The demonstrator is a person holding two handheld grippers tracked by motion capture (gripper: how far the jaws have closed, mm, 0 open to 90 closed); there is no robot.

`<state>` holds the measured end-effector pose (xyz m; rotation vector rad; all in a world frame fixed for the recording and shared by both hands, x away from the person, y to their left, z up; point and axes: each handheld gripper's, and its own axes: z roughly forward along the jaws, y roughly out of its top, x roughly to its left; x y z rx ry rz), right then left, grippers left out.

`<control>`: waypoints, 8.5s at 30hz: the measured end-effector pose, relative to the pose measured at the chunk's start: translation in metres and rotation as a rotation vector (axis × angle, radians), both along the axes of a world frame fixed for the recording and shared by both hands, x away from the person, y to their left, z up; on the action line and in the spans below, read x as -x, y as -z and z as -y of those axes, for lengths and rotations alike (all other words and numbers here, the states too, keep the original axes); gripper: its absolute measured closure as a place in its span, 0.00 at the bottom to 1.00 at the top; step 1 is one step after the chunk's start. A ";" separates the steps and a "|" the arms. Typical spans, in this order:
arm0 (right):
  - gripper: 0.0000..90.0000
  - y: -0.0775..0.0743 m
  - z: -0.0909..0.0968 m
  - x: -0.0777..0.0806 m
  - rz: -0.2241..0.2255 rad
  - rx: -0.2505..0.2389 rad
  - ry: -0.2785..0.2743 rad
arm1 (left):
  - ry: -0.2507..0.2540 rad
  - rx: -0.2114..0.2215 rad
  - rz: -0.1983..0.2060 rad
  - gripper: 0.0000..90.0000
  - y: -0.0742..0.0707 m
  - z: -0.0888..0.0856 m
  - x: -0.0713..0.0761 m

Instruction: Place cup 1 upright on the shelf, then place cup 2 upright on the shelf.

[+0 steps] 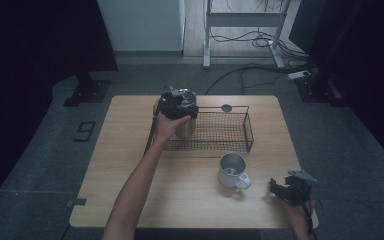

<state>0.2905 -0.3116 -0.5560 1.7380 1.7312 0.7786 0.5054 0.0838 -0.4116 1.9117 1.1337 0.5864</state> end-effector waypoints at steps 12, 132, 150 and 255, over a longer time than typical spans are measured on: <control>0.14 0.000 0.000 0.000 0.000 0.000 0.000 | -0.005 -0.007 -0.020 0.04 0.013 0.001 -0.003; 0.14 0.000 0.000 0.000 -0.002 0.000 0.002 | 0.067 0.030 0.045 0.03 0.033 -0.071 0.125; 0.14 0.000 0.000 0.000 -0.002 0.000 0.002 | 0.070 0.042 0.021 0.07 0.067 -0.094 0.181; 0.10 -0.068 -0.122 -0.006 0.179 -0.101 -0.509 | 0.007 0.152 -0.135 0.16 0.100 -0.135 0.206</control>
